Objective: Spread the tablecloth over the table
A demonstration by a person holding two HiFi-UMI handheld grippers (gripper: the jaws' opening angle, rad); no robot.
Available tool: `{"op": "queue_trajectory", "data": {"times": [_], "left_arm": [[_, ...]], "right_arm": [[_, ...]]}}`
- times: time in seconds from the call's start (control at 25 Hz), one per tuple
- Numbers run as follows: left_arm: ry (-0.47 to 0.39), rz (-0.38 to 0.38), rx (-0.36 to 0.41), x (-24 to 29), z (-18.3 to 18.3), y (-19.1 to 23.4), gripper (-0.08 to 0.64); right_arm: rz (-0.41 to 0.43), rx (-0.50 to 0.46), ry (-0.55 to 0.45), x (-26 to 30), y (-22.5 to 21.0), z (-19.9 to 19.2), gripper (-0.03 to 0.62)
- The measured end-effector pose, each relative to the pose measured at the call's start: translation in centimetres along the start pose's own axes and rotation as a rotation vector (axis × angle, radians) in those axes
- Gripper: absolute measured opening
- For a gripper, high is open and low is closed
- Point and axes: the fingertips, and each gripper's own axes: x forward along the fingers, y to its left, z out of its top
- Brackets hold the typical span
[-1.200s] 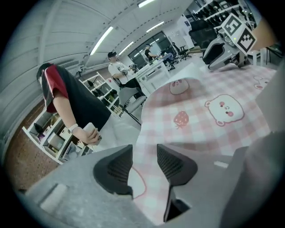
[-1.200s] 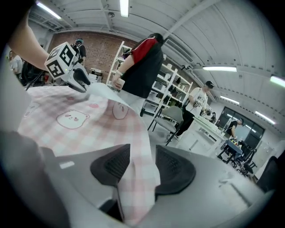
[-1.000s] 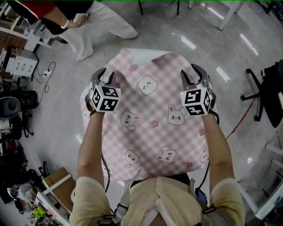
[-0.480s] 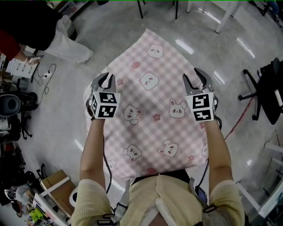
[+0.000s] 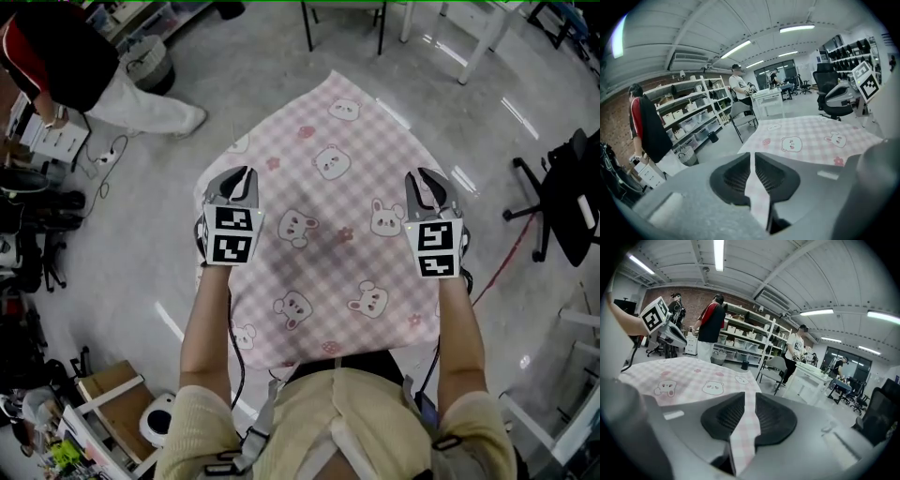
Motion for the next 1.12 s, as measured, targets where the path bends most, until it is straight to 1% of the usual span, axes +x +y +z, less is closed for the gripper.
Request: {"op": "queue_trajectory", "data": {"times": [0.2,0.4,0.48,0.52,0.8,0.96,1.12], "left_arm": [[-0.031,-0.017,-0.024,-3.9,0.0,-0.7,0.038],[-0.058,-0.051,-0.092,-7.6,-0.9,-1.3,0.037],[-0.064,-0.051,-0.114,-9.2,-1.3,-1.3,0.006],[-0.068,-0.050,-0.125,-10.0,-1.5,-1.2,0.006],[-0.088,-0.048,-0.188,-14.7,-3.8,-1.5,0.005],[-0.080,-0.050,-0.195,-16.6,-5.3,-2.1,0.005],[-0.091,-0.074,-0.213,-18.3,-6.2,-3.4,0.005]], "right_arm": [[0.011,0.034,-0.015,-3.1,2.0,0.7,0.058],[0.007,0.042,-0.042,-5.9,3.5,2.1,0.022],[0.007,0.050,-0.050,-7.1,4.2,2.4,0.011],[0.007,0.055,-0.053,-7.7,4.5,2.4,0.005],[-0.012,0.066,-0.053,-11.8,6.5,1.9,0.005],[-0.007,0.084,-0.042,-13.7,7.6,1.2,0.005],[0.005,0.094,-0.032,-15.3,8.6,0.7,0.003]]}}
